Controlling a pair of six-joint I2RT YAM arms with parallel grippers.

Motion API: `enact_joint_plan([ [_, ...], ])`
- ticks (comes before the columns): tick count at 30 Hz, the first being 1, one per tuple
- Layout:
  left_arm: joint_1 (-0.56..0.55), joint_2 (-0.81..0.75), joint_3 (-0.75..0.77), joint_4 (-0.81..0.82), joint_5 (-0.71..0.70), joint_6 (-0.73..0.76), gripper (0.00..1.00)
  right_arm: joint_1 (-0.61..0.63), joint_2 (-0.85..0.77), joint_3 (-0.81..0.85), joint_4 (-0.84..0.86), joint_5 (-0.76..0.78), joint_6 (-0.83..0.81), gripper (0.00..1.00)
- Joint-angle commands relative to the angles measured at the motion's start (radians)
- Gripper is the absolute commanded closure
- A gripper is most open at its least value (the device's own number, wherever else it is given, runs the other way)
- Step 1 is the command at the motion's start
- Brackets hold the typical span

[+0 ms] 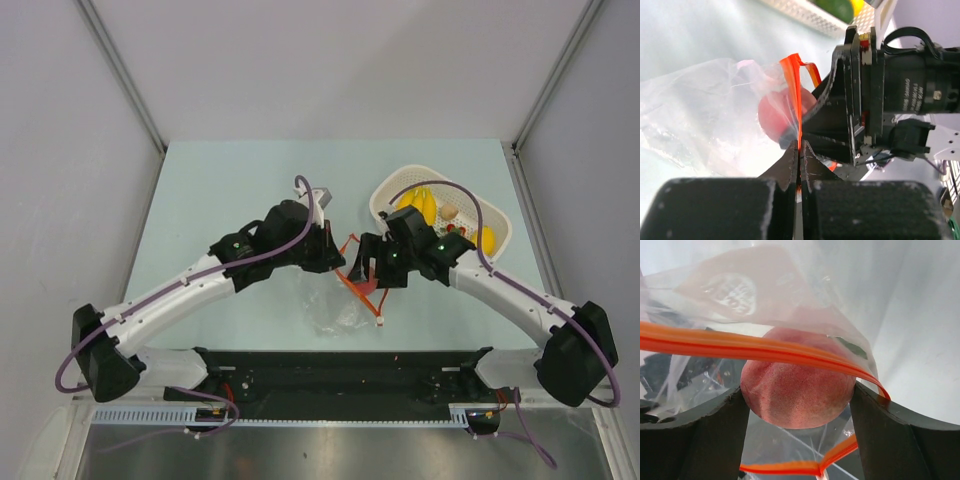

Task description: Open the zip-top bag and remove the fake food

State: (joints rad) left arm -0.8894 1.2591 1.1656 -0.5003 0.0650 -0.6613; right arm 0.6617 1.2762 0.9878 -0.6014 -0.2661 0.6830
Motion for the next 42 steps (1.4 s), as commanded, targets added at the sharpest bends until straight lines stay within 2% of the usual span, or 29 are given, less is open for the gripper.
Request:
enact_joint_plan([
  [1,0.003,-0.023,-0.027,0.029,0.068,0.008,1.00,0.019,0.037,0.012,-0.004,0.001,0.020,0.73],
  [7,0.004,-0.012,-0.029,-0.088,-0.011,-0.024,1.00,0.009,-0.060,0.012,0.029,-0.044,0.052,0.73],
  [13,0.009,0.026,-0.024,-0.129,-0.063,-0.017,1.00,-0.013,-0.199,0.012,0.100,-0.131,0.081,0.73],
  [17,0.012,0.010,-0.026,-0.162,-0.134,-0.018,1.00,-0.030,-0.288,0.014,0.085,-0.067,0.101,0.73],
  [20,0.024,-0.013,-0.026,-0.184,-0.171,-0.017,1.00,-0.128,-0.330,0.025,-0.002,-0.021,0.092,0.73],
  [22,0.032,-0.023,-0.017,-0.191,-0.182,-0.006,1.00,-0.282,-0.334,0.029,-0.056,-0.024,0.087,0.73],
  [27,0.050,-0.041,0.042,-0.244,-0.218,0.041,1.00,-0.633,-0.270,0.048,-0.107,-0.117,0.021,0.72],
  [31,0.056,-0.078,0.052,-0.265,-0.229,0.068,1.00,-0.752,-0.129,0.074,-0.061,-0.133,0.001,0.71],
  [42,0.061,-0.204,-0.007,-0.276,-0.211,0.157,1.00,-0.812,0.236,0.172,0.063,-0.045,-0.031,0.57],
])
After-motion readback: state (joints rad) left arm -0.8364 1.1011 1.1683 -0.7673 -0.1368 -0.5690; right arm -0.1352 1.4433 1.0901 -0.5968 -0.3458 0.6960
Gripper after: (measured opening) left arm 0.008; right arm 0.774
